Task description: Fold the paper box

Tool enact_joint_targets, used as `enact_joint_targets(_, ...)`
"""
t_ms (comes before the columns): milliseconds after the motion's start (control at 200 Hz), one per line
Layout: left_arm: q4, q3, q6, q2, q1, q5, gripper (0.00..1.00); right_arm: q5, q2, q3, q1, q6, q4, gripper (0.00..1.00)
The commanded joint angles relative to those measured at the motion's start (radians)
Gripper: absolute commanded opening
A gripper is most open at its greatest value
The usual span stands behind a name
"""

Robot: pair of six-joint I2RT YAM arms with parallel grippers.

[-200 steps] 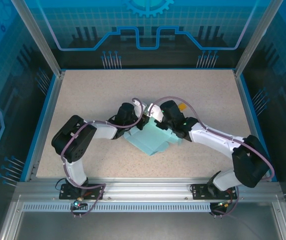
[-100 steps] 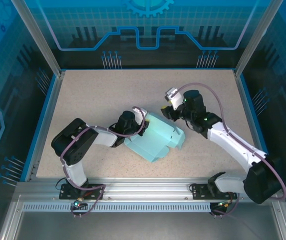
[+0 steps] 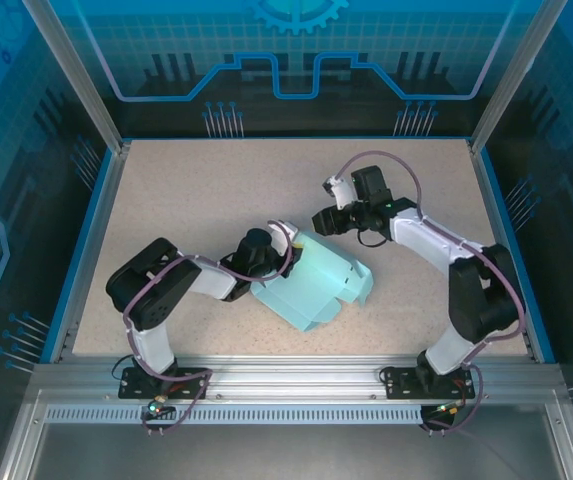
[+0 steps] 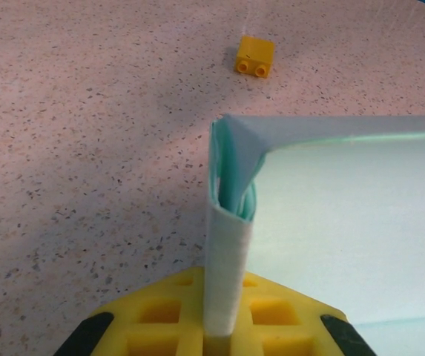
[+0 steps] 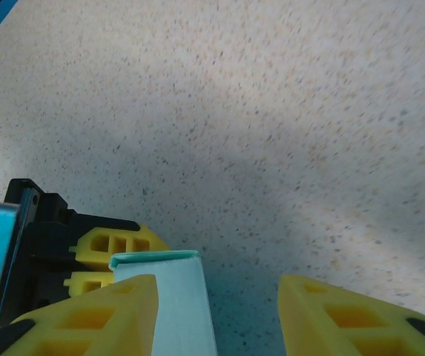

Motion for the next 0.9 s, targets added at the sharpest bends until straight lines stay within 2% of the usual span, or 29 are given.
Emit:
enact_joint_targets(0,0.036,-0.006,0.016,0.012,-0.009,0.005,0.12,-0.079,0.04,0.037,0.0,0.045,-0.018,0.46)
enact_joint_targets(400,0.015,0.007,0.024,0.024,-0.017,0.004,0.13,-0.072,0.089,-0.012,0.023,0.057,0.008,0.45)
enact_joint_targets(895,0.002,0.016,0.028,0.045,-0.022,0.008,0.15,0.005,0.09,-0.066,0.061,0.053,0.012,0.44)
